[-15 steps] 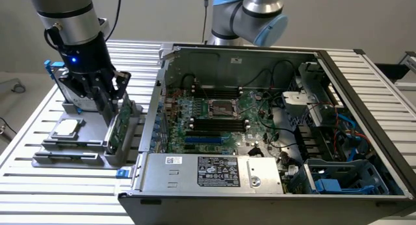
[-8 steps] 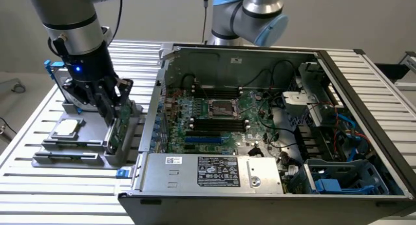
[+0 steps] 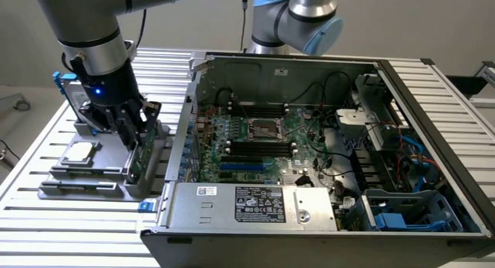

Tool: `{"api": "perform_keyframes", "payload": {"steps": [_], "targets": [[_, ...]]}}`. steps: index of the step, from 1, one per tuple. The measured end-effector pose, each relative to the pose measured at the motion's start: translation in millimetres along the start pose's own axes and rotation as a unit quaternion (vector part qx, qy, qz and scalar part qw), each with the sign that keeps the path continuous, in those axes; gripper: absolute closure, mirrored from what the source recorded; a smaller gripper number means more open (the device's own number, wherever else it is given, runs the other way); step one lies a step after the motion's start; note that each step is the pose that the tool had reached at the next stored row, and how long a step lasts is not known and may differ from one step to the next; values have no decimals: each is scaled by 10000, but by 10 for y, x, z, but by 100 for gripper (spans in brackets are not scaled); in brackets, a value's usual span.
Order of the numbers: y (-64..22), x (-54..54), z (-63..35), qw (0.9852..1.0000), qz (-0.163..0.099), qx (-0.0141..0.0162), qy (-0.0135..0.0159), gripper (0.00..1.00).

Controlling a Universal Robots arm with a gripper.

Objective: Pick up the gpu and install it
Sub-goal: 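Pick up the gpu and move the gpu toward the slot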

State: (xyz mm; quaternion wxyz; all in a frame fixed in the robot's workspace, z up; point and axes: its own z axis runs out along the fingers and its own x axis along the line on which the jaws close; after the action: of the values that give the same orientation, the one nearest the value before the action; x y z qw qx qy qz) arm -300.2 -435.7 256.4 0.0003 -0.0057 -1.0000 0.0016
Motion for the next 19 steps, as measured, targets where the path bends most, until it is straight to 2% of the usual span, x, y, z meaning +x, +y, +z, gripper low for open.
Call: {"api": "perform_keyframes", "payload": {"steps": [5,11,19], "targets": [[15,-1,84,10000,-3,-1,0,64],[46,0,101,10000,-4,-17,-1,64],[48,1,140,10000,-3,-17,1,64]]}}
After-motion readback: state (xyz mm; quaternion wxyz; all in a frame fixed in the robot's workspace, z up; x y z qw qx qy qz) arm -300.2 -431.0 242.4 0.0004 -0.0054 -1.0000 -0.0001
